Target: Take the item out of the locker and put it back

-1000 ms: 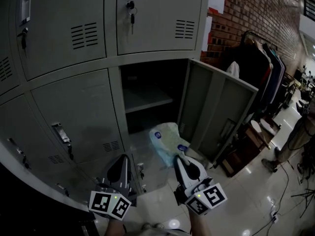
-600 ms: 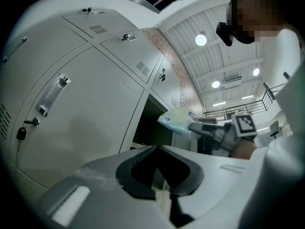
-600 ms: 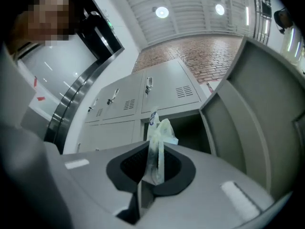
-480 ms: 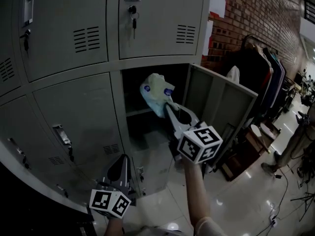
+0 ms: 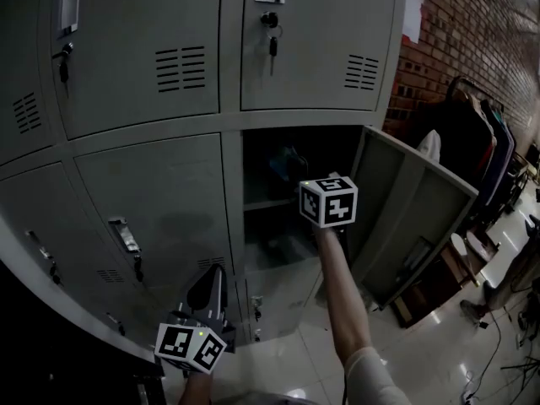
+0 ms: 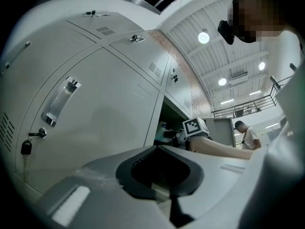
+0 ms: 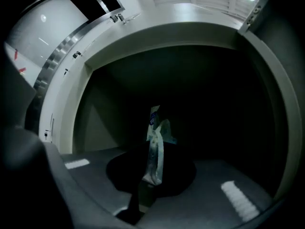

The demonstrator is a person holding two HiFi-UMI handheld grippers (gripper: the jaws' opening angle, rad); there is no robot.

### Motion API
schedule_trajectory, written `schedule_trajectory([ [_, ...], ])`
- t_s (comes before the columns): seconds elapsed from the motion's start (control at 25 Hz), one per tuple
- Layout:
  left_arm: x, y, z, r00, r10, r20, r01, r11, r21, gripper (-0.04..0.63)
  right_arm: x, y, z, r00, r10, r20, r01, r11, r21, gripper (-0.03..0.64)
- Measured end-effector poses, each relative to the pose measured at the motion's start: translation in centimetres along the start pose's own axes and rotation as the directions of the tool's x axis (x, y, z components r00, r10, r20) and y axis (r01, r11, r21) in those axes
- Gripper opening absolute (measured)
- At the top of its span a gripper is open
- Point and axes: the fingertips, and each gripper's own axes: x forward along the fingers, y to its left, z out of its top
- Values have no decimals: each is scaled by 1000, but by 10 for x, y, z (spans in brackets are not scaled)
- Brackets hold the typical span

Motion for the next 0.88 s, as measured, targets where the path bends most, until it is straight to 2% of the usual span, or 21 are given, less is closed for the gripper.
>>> schedule_trajectory([
  [0.08, 2, 5, 0, 1000, 12, 1, -12, 1000, -1, 5, 4, -2, 6, 999, -19, 32, 18, 1000, 20, 18],
  [0.12, 3, 7, 0, 1000, 16, 0, -16, 1000, -2, 5, 5, -3, 9, 998, -25, 54, 23, 999, 41, 81],
  [0.2, 4, 7, -3, 1000, 17, -3, -17, 1000, -4, 5, 4, -2, 16, 996, -15, 86, 8, 997, 72, 380],
  [0.24, 4, 7, -4, 1000, 16, -5, -16, 1000, -5, 5, 4, -1, 17, 996, -7, 91, 1, 998, 69, 400],
  [0.36, 6, 5, -7, 1000, 8, -11, -8, 1000, -10, 5, -1, -1, 19, 996, 0, 94, -4, 999, 48, 400],
  [0.68, 4, -9, -6, 1000, -27, -12, 27, 1000, -13, 5, -26, -5, 26, 993, -17, 120, 9, 998, 64, 400],
  [0.88, -3, -21, 0, 999, -49, -4, 49, 999, -12, 5, -76, 19, 40, 974, 26, 224, -55, 991, 125, 400],
])
